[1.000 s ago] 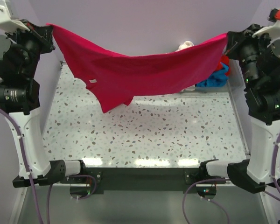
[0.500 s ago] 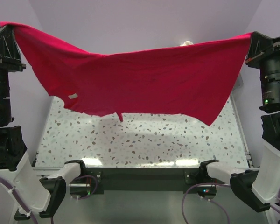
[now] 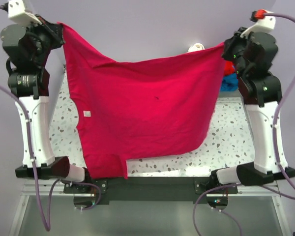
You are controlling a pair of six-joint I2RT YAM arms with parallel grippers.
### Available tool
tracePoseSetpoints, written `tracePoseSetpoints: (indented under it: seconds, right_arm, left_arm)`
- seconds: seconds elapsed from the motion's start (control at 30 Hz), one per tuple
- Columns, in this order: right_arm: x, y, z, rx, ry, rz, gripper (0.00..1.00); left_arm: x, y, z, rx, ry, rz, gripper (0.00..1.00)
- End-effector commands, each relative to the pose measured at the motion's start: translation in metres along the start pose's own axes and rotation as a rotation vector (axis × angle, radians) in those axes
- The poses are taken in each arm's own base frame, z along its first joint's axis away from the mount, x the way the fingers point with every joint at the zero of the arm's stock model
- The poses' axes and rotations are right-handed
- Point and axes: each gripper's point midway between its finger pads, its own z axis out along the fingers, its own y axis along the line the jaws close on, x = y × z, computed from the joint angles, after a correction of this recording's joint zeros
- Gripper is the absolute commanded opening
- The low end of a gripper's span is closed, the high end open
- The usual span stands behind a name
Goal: Fold and stack the t-shirts
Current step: Flatten the tshirt out
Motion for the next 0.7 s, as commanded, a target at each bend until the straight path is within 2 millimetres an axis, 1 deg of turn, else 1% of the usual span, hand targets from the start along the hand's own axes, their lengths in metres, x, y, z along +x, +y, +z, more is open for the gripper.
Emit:
tracePoseSetpoints:
  seconds: [0.0, 0.07, 0.2, 0.23, 0.3, 0.37, 0.4, 0.43, 0.5, 0.53, 0.6, 0.63, 0.67]
  right_arm:
    - [-0.019, 0.002, -0.006, -0.011, -0.048, 0.028, 0.00]
    - [-0.024, 0.002, -0.010, -0.012, -0.061, 0.027, 0.00]
    - [-0.029, -0.001, -0.020, -0.012, -0.069, 0.013, 0.00]
    - [-0.027, -0.002, -0.021, -0.010, -0.062, 0.007, 0.00]
    - [-0.031, -0.004, -0.029, -0.011, -0.072, 0.007, 0.00]
    - [-0.030, -0.007, -0.033, -0.008, -0.071, 0.005, 0.00]
    - [-0.034, -0.007, -0.040, -0.012, -0.082, 0.009, 0.00]
    - [-0.035, -0.007, -0.043, -0.013, -0.083, 0.011, 0.00]
    - [-0.038, -0.008, -0.052, -0.020, -0.088, 0.022, 0.00]
    - [-0.044, -0.009, -0.061, -0.027, -0.103, 0.037, 0.00]
    - [-0.049, -0.011, -0.072, -0.029, -0.114, 0.053, 0.00]
    - [-0.056, -0.013, -0.082, -0.030, -0.135, 0.067, 0.00]
    - [-0.060, -0.014, -0.088, -0.031, -0.146, 0.072, 0.00]
  left_arm:
    - [-0.039, -0.018, -0.013, 0.059, -0.098, 0.011, 0.00]
    - [-0.041, -0.018, -0.013, 0.059, -0.104, 0.021, 0.00]
    - [-0.044, -0.016, -0.020, 0.041, -0.117, 0.040, 0.00]
    - [-0.048, -0.017, -0.025, 0.040, -0.128, 0.050, 0.00]
    - [-0.050, -0.017, -0.030, 0.035, -0.132, 0.059, 0.00]
    - [-0.056, -0.018, -0.040, 0.032, -0.149, 0.072, 0.00]
    - [-0.058, -0.019, -0.044, 0.028, -0.153, 0.074, 0.00]
    - [-0.065, -0.021, -0.053, 0.031, -0.170, 0.077, 0.00]
    - [-0.070, -0.022, -0.063, 0.021, -0.186, 0.083, 0.00]
    - [-0.079, -0.025, -0.077, 0.020, -0.212, 0.086, 0.00]
    - [-0.087, -0.024, -0.092, 0.001, -0.235, 0.090, 0.00]
    - [-0.096, -0.028, -0.107, 0.002, -0.263, 0.093, 0.00]
    - [-0.101, -0.028, -0.114, -0.007, -0.281, 0.095, 0.00]
